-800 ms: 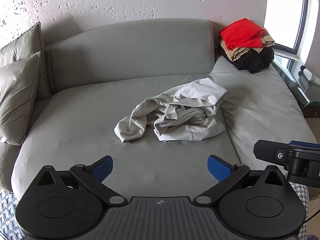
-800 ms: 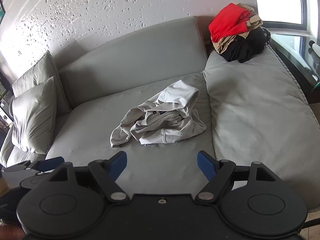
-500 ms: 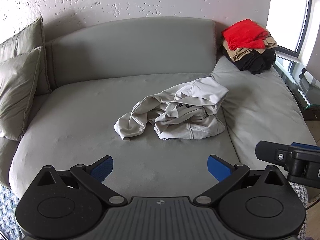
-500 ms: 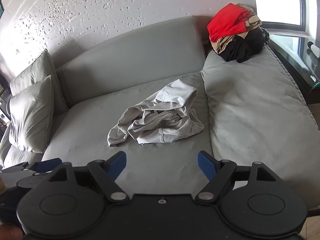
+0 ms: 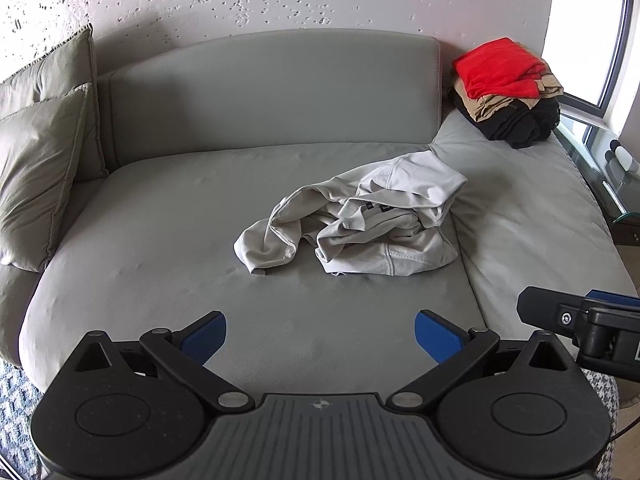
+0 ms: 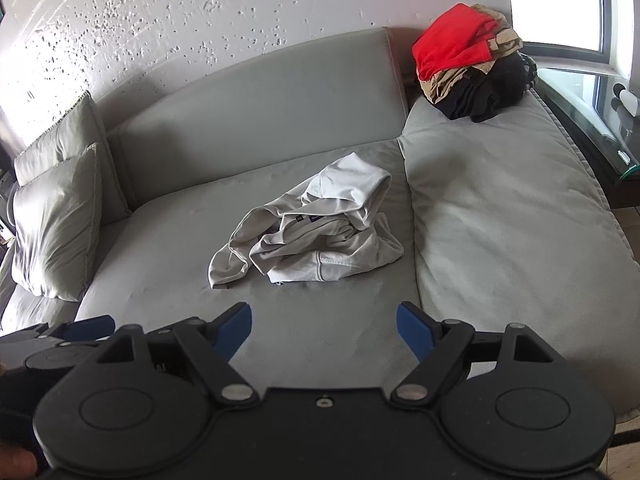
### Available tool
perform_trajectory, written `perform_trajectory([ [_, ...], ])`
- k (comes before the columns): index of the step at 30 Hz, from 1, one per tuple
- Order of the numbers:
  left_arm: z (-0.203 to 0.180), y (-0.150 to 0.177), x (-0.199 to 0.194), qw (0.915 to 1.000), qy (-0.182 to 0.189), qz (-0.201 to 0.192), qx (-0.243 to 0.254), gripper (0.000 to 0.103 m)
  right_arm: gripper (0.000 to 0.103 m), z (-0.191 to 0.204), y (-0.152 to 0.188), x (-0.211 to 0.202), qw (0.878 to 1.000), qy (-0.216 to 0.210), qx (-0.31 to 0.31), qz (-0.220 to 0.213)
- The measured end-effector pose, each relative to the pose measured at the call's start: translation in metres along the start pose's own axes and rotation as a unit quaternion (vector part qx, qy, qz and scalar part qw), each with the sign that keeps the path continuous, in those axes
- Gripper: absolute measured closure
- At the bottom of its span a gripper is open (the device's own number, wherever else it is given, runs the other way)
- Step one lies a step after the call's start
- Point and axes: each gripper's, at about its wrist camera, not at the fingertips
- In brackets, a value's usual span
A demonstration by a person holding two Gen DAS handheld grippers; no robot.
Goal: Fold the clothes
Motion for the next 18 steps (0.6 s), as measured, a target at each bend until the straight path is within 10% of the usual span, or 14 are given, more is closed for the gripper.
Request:
perform_trajectory([
  [18,-0.0002,0.0041,0.0007,1.0000,0.000,0.003,-0.003,0.001,0.020,0.0037,0.0039,0.0015,1.000,-0.001,-0.003,0.002],
])
Point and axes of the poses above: each gripper's, at about its wrist camera, not at the fingertips, and x roughly the way its jaws point, z to its left, y to its underside
